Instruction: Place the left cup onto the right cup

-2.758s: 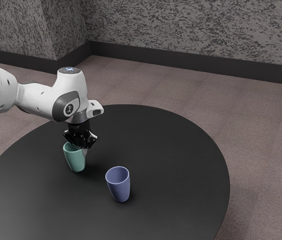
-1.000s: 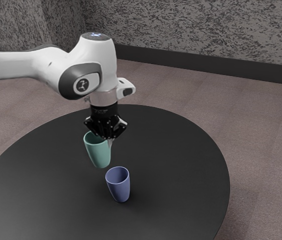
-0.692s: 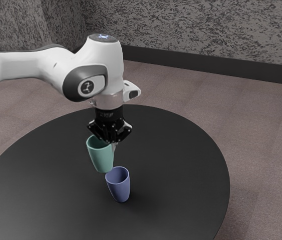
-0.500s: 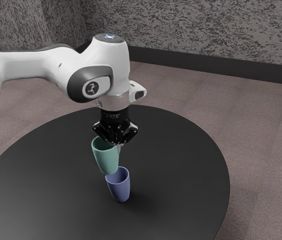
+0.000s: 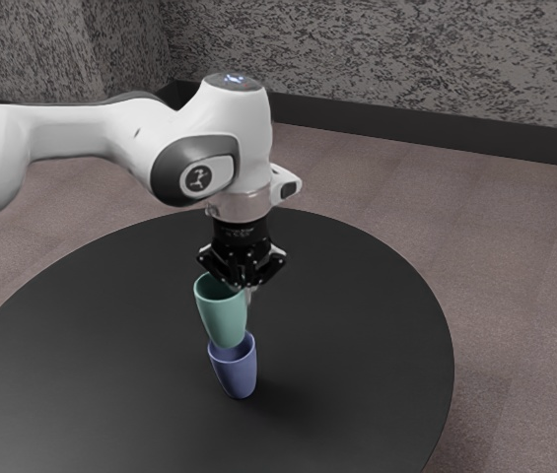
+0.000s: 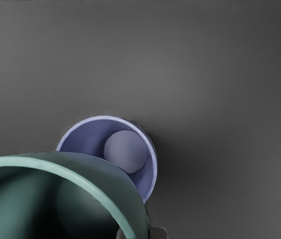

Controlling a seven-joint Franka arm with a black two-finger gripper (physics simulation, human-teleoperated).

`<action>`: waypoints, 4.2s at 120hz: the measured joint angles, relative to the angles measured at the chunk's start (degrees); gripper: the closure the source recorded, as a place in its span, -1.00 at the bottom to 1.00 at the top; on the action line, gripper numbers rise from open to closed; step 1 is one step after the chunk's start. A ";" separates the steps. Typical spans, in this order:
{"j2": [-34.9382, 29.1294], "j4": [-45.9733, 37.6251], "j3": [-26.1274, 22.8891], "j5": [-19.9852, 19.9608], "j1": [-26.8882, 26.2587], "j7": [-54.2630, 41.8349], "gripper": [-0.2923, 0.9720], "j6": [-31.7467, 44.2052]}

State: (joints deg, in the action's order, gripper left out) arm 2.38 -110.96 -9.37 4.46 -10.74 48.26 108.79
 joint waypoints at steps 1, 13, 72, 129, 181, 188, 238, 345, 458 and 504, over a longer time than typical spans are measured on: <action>0.04 0.00 0.00 0.00 0.15 0.04 0.70 0.01; 0.66 0.46 0.10 0.02 1.89 0.41 0.70 0.14; 2.61 1.98 0.40 -0.28 1.89 0.64 0.70 0.40; 3.71 1.89 0.40 -0.45 2.07 0.61 0.70 1.68; 4.37 1.30 0.33 -0.96 2.03 0.92 0.70 2.54; 4.41 1.26 0.32 -0.98 1.98 0.96 0.70 2.58; 4.40 0.05 0.31 -1.65 1.96 1.27 0.70 3.35; 5.27 -0.60 0.32 -1.81 1.96 1.01 -0.22 5.87; -1.12 0.68 0.90 -0.91 1.61 -0.74 -0.53 4.73; -1.86 4.76 6.89 0.34 -3.42 -10.45 -0.54 2.73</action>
State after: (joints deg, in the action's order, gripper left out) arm 0.52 -106.19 -2.48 4.80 -14.15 37.81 111.52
